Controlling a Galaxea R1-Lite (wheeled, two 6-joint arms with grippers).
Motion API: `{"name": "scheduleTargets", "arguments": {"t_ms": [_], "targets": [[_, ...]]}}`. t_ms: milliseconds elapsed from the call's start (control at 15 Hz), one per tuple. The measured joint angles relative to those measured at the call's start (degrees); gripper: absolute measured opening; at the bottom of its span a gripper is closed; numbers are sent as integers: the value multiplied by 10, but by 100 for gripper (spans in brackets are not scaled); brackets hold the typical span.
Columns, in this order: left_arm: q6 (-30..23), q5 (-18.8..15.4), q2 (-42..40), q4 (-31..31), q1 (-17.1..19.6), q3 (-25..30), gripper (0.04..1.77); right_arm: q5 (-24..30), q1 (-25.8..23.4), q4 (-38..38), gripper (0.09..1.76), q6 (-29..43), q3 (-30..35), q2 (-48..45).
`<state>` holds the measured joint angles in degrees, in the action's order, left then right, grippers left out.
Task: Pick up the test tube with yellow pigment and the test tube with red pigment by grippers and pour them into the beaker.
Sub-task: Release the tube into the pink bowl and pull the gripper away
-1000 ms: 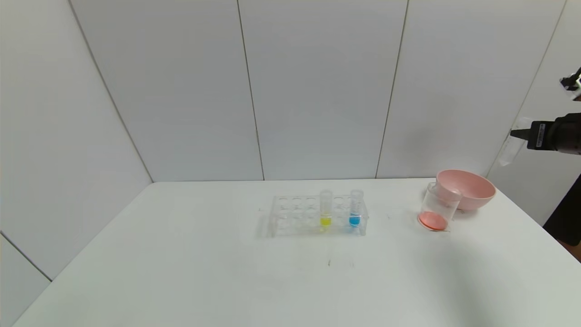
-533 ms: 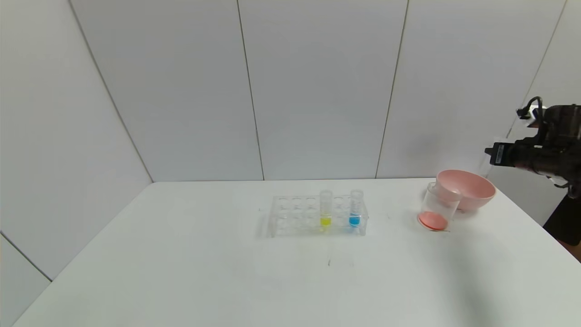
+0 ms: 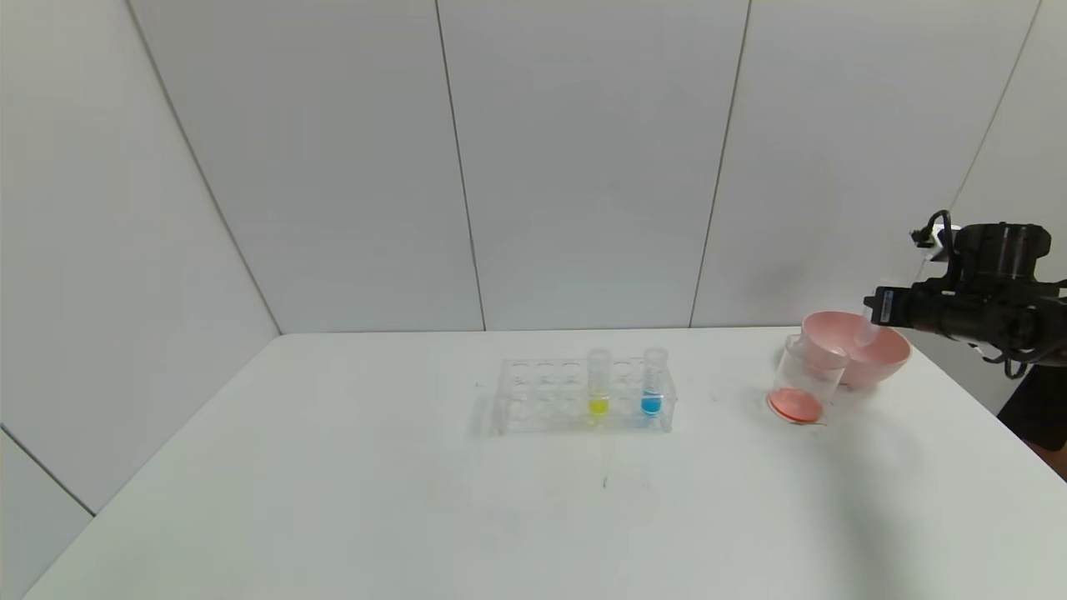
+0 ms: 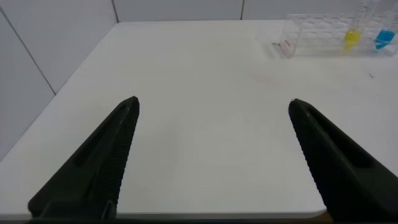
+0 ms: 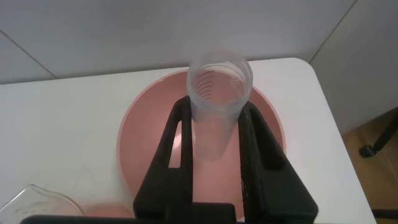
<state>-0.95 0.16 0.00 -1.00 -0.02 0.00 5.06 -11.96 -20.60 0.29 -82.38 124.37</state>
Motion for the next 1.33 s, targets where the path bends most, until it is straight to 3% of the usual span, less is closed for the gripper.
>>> {"name": "scheduleTargets", "arguments": {"t_ms": [400, 600, 800, 1133, 1333], "targets": [[0, 0, 0, 0, 0, 0, 172, 4, -4, 0, 54, -1, 4, 4], [0, 0, 0, 0, 0, 0, 172, 4, -4, 1, 91, 0, 7, 4], [0, 0, 0, 0, 0, 0, 172, 4, -4, 0, 117, -1, 7, 3], [0, 0, 0, 0, 0, 0, 172, 5, 4, 8, 142, 17, 14, -38], [0, 0, 0, 0, 0, 0, 172, 8, 23, 11, 151, 25, 73, -110]]}}
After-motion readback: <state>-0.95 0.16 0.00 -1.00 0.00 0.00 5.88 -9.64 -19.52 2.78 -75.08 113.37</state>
